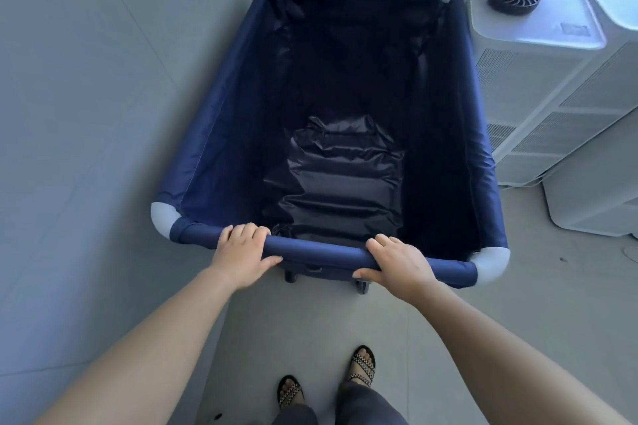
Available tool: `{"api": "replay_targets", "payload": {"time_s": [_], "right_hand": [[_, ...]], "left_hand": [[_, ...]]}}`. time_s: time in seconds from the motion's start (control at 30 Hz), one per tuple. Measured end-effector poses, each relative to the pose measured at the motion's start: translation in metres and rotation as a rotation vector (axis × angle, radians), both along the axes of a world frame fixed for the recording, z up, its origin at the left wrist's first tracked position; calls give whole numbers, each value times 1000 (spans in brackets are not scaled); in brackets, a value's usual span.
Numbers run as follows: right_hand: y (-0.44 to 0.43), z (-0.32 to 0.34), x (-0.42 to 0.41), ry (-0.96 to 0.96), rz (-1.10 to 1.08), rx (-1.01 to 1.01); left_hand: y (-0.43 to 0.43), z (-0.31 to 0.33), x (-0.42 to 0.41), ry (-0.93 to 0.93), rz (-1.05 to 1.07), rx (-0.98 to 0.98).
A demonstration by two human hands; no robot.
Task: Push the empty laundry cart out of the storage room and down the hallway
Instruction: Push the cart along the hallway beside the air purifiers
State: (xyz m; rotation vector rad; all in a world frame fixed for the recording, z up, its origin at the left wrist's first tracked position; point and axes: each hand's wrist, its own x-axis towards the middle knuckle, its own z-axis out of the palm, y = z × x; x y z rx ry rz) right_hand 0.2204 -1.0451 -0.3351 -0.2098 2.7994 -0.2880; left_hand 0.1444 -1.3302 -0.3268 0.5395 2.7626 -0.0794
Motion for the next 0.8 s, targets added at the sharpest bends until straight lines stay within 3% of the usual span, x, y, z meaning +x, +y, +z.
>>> {"api": "replay_targets", "payload": {"time_s": [0.13, 0.3, 0.8], "right_hand": [[13, 4, -4, -47, -38, -69], [25, -2, 21, 63, -120, 243], [33, 1, -13, 18, -66, 211]], "left_hand": [[9, -1, -5, 0, -2, -40], [10, -3, -8, -47, 14, -49], [17, -7, -38, -1, 29, -58]]}}
